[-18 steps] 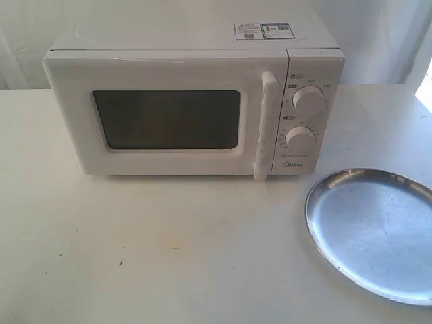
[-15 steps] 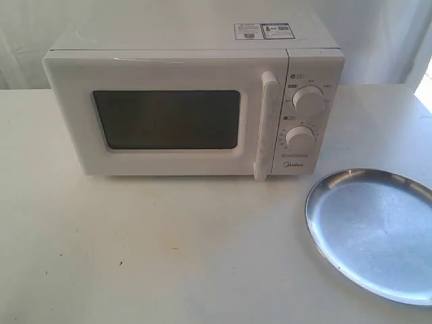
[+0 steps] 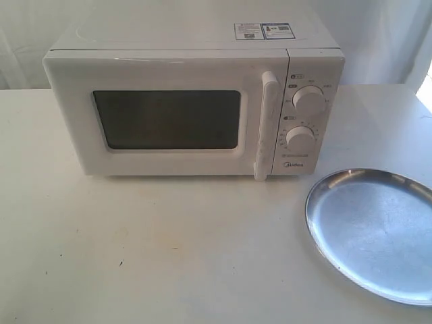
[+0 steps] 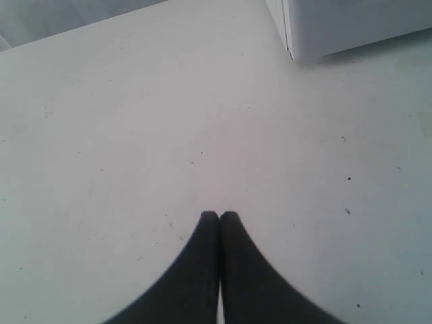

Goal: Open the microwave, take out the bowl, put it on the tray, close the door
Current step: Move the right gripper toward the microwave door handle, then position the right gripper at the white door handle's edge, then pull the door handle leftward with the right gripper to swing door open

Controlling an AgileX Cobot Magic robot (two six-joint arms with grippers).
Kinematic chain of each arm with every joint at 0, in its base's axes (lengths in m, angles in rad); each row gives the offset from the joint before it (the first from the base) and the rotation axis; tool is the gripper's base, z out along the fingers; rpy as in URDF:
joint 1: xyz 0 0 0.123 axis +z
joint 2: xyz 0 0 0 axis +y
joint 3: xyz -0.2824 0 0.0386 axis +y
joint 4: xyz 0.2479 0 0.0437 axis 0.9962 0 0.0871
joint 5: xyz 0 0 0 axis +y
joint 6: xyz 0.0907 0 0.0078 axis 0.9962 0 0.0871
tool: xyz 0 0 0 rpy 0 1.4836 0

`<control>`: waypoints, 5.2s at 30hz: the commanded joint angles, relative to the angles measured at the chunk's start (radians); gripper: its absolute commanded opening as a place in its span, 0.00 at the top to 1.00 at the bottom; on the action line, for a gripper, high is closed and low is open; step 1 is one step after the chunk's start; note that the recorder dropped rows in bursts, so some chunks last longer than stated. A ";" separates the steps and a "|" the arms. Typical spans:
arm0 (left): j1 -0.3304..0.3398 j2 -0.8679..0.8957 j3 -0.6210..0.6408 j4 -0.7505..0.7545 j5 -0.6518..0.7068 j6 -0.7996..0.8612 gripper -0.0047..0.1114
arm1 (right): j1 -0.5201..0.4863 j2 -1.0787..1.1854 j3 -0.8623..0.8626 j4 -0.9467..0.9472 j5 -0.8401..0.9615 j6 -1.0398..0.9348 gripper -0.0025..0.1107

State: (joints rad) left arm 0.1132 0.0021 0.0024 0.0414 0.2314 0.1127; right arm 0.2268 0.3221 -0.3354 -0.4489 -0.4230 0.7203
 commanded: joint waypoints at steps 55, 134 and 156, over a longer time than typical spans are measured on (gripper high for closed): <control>-0.005 -0.002 -0.002 -0.008 0.002 -0.003 0.96 | -0.001 1.415 -0.314 -0.469 -0.576 -0.532 0.43; -0.005 -0.002 -0.002 -0.008 0.002 -0.003 0.96 | 0.062 1.342 -0.469 -1.296 -0.798 0.577 0.68; -0.005 -0.002 -0.002 -0.008 0.002 -0.003 0.96 | 0.355 0.728 -0.272 -0.455 -0.488 -0.213 0.98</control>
State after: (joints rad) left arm 0.1132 0.0021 0.0024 0.0414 0.2314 0.1127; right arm 0.5802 1.1301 -0.6075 -1.1886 -1.1314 0.5684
